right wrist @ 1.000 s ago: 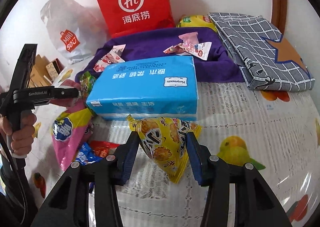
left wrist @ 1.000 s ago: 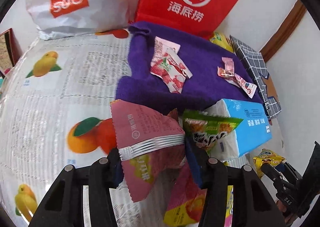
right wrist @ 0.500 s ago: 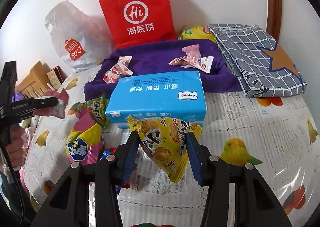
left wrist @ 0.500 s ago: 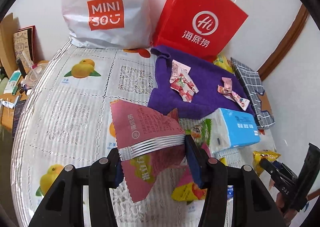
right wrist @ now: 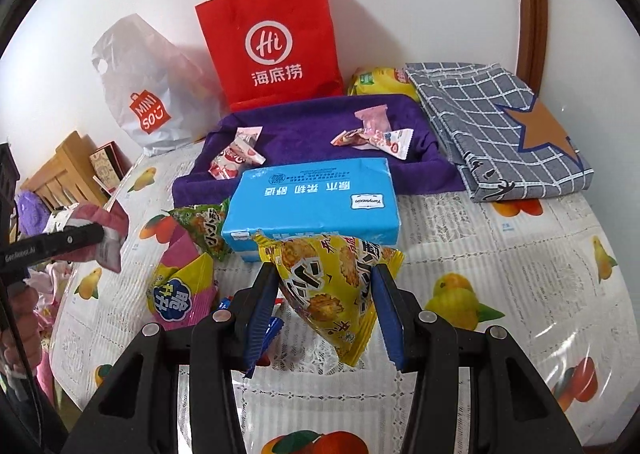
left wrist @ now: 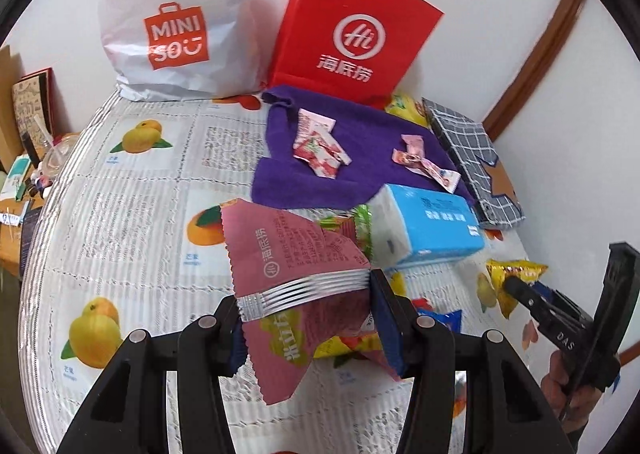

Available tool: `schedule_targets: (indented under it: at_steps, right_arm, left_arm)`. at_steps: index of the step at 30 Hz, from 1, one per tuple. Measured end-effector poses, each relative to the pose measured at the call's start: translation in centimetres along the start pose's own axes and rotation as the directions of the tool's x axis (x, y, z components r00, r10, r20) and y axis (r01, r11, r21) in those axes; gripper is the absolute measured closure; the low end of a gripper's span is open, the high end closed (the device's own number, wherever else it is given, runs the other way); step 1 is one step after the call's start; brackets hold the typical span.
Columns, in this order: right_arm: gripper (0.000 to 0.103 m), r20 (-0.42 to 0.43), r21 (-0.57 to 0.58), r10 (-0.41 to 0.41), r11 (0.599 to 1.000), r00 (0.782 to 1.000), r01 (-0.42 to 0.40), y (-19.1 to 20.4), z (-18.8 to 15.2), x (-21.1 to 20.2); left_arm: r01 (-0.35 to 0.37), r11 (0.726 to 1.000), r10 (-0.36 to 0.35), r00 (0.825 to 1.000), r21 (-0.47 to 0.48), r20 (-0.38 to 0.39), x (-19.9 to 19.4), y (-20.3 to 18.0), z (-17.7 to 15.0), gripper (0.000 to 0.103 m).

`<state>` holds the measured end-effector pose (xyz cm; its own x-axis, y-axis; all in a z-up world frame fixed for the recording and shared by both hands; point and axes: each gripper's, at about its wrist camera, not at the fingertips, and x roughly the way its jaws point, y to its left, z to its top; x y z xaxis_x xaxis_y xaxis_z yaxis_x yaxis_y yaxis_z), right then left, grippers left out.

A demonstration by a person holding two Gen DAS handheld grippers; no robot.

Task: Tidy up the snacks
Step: 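Lift both held packets and carry them over the purple towel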

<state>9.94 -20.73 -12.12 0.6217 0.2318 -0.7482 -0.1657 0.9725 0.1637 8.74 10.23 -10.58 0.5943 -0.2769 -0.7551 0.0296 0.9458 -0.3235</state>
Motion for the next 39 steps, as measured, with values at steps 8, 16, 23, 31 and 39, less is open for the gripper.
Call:
schedule_targets:
  at_steps: [8,16,23,31,39]
  right_arm:
    - [0.055,0.012,0.019,-0.027,0.999,1.0,0.027,-0.5,0.8,-1.0]
    - [0.055,0.026,0.034,-0.045,0.998,0.999,0.044,-1.2,2.3,-1.6]
    - [0.055,0.055,0.02,-0.093,0.996,0.994,0.092,-1.4,3.9,-1.9]
    - [0.055,0.05,0.039,-0.037,0.999,0.998,0.035,-1.5,6.2,-0.7]
    - [0.055,0.055,0.026,-0.03,0.999,0.998,0.029,-1.2,8.7,1.1]
  left_arm:
    - [0.031,0.998,-0.03,0.999,0.048,-0.016,-0.3,-2.8,-0.2,0.053]
    - [0.072,0.994,-0.07,0.997,0.081,-0.027,0.0,-5.5,1.0,0.053]
    - [0.089,0.991,-0.086,0.996,0.096,-0.035,0.8,-6.9,2.7,0.053]
    - [0.089,0.991,-0.087,0.996,0.1,-0.024,1.2,-7.4,5.2,0.053]
    - [0.08,0.991,-0.077,0.997,0.108,-0.031,2.7,-7.2,8.2,0.053]
